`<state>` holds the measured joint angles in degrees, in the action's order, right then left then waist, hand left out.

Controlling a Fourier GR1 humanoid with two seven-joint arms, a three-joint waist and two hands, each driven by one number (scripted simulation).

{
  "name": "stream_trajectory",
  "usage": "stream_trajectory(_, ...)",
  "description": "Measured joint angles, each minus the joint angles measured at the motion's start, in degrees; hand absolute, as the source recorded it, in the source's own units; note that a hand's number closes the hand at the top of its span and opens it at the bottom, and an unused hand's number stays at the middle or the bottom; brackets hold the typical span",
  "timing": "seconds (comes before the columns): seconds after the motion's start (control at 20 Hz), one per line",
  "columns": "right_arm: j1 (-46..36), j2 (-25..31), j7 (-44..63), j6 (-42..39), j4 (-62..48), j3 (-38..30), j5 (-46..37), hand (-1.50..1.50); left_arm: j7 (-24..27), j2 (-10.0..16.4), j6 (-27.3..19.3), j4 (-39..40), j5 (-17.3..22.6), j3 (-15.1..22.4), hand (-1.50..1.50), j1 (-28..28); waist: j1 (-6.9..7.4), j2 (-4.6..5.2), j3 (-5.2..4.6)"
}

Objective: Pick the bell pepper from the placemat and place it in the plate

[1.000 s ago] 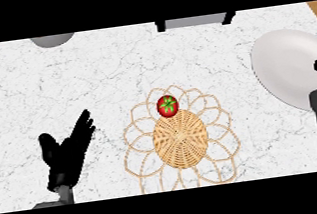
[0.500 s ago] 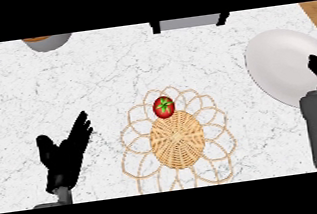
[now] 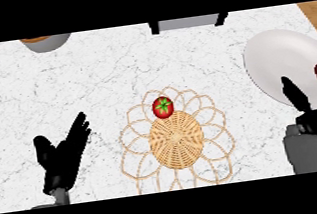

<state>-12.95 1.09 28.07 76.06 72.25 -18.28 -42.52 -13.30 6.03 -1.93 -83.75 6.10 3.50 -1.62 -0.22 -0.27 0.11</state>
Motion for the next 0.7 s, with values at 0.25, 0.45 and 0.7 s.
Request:
stream_trajectory(0.25,7.8,-0.7,5.8,1.0,3.6,9.2,-3.1,-1.5,0.7,-0.1,0.1,0.5,-0.2,-0.6,0.0,0.0,0.09,0.01,-0.02)
stream_trajectory(0.45,10.5,-0.9,12.6,2.1,3.4,14.1,-8.8,-1.5,1.6,-0.5,0.4,1.1,-0.6,-0.7,0.0,0.1,0.21,0.0,0.0)
stream_trajectory(0.7,13.3,-1.0,21.2,3.3,4.4,18.4,-16.0,-1.5,1.6,-0.4,0.6,1.6,-0.7,-1.2,0.0,0.8,0.21,0.03,0.0)
